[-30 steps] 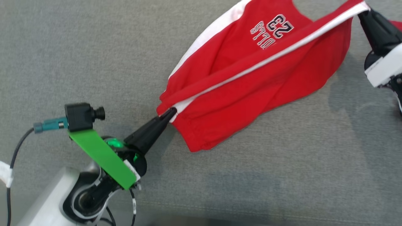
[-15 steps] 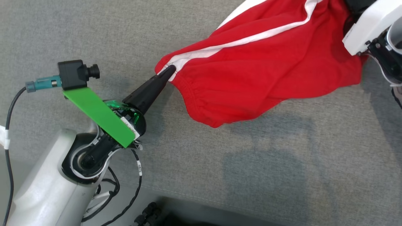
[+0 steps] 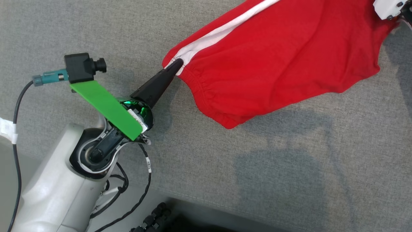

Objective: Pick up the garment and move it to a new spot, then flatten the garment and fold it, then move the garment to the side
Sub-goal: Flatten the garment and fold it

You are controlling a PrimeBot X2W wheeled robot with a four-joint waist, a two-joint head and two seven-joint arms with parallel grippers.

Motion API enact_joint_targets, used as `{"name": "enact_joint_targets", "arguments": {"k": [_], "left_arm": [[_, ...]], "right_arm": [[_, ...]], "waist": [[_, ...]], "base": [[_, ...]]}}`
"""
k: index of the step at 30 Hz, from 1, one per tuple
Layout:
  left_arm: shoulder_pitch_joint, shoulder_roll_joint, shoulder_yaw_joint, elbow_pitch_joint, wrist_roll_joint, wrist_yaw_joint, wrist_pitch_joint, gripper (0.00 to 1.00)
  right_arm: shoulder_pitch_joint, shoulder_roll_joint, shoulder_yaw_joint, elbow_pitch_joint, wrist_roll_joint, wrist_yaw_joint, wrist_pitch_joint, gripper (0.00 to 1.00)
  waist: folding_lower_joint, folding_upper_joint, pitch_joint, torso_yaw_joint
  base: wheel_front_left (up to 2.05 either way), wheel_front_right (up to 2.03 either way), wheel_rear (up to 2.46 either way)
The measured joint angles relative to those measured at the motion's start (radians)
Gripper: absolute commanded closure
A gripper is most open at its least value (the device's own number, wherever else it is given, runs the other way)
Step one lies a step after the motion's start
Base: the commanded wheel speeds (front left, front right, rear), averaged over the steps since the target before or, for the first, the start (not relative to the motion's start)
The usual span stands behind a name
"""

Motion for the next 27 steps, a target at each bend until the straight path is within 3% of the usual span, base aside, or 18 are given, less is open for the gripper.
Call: {"name": "enact_joint_targets", "arguments": {"k": [6, 8, 9, 10, 11, 21, 27], "left_arm": [[-0.014, -0.016, -0.011, 0.028, 0.000, 0.000, 0.004, 0.98], [-0.018, -0.020, -0.015, 0.042, 0.000, -0.001, 0.004, 0.67], [-0.019, -0.022, -0.016, 0.050, 0.000, -0.001, 0.004, 0.56], [-0.019, -0.023, -0.017, 0.058, 0.000, -0.001, 0.002, 0.22], [-0.019, -0.023, -0.016, 0.064, 0.001, -0.001, 0.001, 0.00], [-0.019, -0.008, -0.002, 0.082, 0.056, -0.001, -0.032, 0.00], [-0.019, 0.033, 0.019, 0.049, 0.160, -0.001, -0.129, 0.00]], "right_arm": [[-0.017, 0.004, 0.021, 0.069, -0.017, 0.000, 0.021, 1.00], [-0.017, 0.004, 0.030, 0.089, -0.024, 0.000, 0.022, 0.64], [-0.017, 0.005, 0.031, 0.097, -0.031, 0.000, 0.019, 0.25], [-0.017, 0.007, 0.032, 0.108, -0.034, 0.001, 0.009, 0.00], [-0.017, 0.011, 0.032, 0.115, -0.041, 0.001, 0.001, 0.00], [-0.037, 0.046, 0.012, 0.167, -0.048, 0.002, -0.079, 0.00], [-0.007, 0.078, -0.016, 0.202, 0.010, 0.002, -0.107, 0.00]], "waist": [[0.0000, 0.0000, -0.006, 0.006], [0.0000, 0.0000, -0.010, 0.008], [0.0000, 0.0001, -0.012, 0.008], [0.0000, 0.0000, -0.015, 0.009], [0.0000, 0.0000, -0.018, 0.009], [0.0000, 0.0000, -0.065, -0.011], [0.0000, 0.0001, -0.096, -0.028]], "base": [[0.00, 0.00, 0.00], [0.00, 0.00, 0.00], [0.00, 0.00, 0.00], [0.00, 0.00, 0.00], [0.00, 0.00, 0.00], [0.00, 0.00, 0.00], [0.00, 0.00, 0.00]]}}
